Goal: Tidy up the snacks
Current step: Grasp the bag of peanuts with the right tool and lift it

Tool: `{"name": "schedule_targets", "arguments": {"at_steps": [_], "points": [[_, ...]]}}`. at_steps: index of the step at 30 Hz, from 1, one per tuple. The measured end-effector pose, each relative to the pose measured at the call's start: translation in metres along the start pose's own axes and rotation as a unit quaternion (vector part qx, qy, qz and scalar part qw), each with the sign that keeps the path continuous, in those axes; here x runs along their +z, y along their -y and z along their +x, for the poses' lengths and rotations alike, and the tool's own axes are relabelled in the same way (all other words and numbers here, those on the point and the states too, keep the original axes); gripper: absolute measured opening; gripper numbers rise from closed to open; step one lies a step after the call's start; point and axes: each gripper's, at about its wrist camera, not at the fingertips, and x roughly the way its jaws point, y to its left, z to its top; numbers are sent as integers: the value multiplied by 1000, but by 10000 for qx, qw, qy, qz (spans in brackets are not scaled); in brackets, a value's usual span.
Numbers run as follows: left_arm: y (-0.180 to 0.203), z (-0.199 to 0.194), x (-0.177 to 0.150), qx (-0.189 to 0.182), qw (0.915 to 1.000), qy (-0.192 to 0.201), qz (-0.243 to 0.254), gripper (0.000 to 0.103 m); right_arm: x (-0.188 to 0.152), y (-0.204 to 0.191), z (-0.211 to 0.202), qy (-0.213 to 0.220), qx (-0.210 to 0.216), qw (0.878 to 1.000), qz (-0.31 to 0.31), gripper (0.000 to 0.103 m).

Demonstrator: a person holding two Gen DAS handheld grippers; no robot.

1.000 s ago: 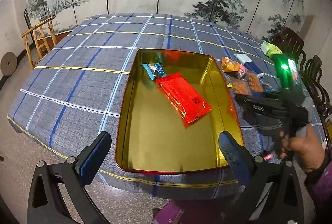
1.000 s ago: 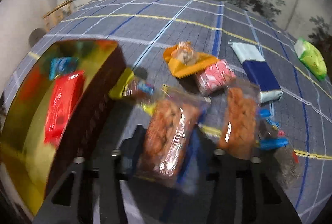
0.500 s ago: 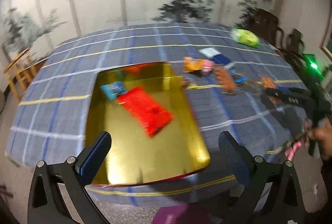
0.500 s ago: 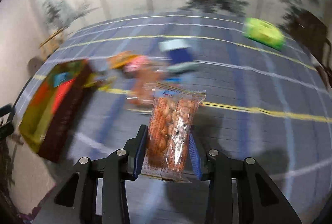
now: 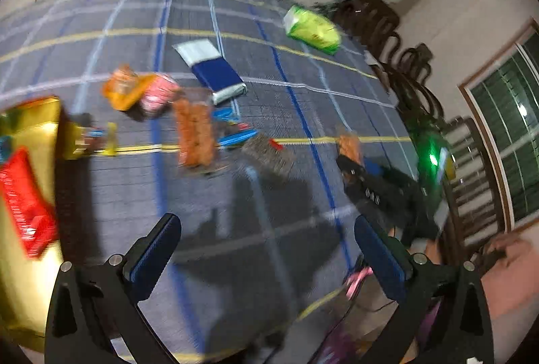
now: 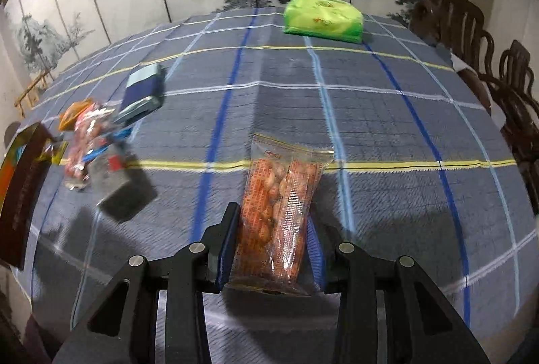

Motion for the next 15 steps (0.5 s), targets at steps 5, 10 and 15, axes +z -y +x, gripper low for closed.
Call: {"name": "schedule_targets", "arguments": {"at_steps": [5,10,15], "points": [[11,56,31,211,9972,-415,-583,94,7,13,8,91,158,9997,137,39],[12,86,49,766,9907,-556,-975,94,11,15,13,172,351,9991,174,39],[16,112,54,1299,9832,-682,-1083,83,12,21,15,230,611,9974,320,39]]}}
